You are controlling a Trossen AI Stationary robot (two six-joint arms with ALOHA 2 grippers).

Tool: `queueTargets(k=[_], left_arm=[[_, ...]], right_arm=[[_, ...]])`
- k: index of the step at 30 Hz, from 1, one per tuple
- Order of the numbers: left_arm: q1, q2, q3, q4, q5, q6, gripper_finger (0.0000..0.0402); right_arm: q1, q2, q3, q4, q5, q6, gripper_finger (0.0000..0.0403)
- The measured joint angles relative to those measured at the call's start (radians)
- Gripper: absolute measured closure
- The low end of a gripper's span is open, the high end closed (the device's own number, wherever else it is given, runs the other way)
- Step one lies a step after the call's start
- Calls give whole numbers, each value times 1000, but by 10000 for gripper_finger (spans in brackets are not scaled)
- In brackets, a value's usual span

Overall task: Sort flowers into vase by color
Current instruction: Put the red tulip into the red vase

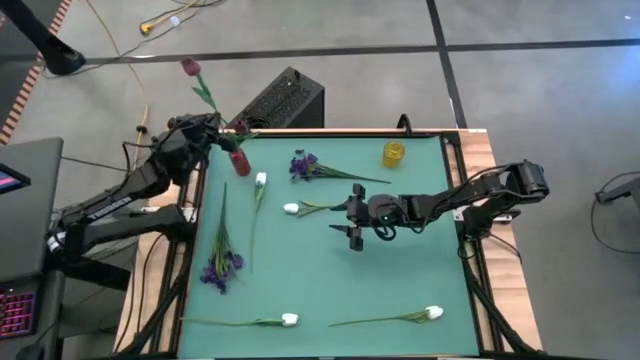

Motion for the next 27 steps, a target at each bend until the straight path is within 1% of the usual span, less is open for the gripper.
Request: queueTargets(k=[3, 5, 11, 14, 18, 20, 27], left_arm=[[29, 13, -3, 2, 47, -15, 401], [38, 23, -20, 22, 61, -20, 401], [40, 17, -154, 195, 61, -22, 401], [40, 4, -201, 261, 63, -24, 401], [40, -6, -228, 258, 61, -24, 401], [40, -6, -228, 250, 76, -26, 401], [40, 14, -228, 208, 78, -28, 401]], right_arm=[[0, 0, 0, 1, 0, 0, 148], [0, 0, 0, 1, 0, 0, 148], [0, 0, 0, 1, 0, 0, 148], [0, 0, 0, 2, 0, 1, 148], [1, 0, 0, 2, 0, 1, 148], [1, 0, 0, 2, 0, 1, 148], [-1, 0, 0, 3, 0, 0, 148]])
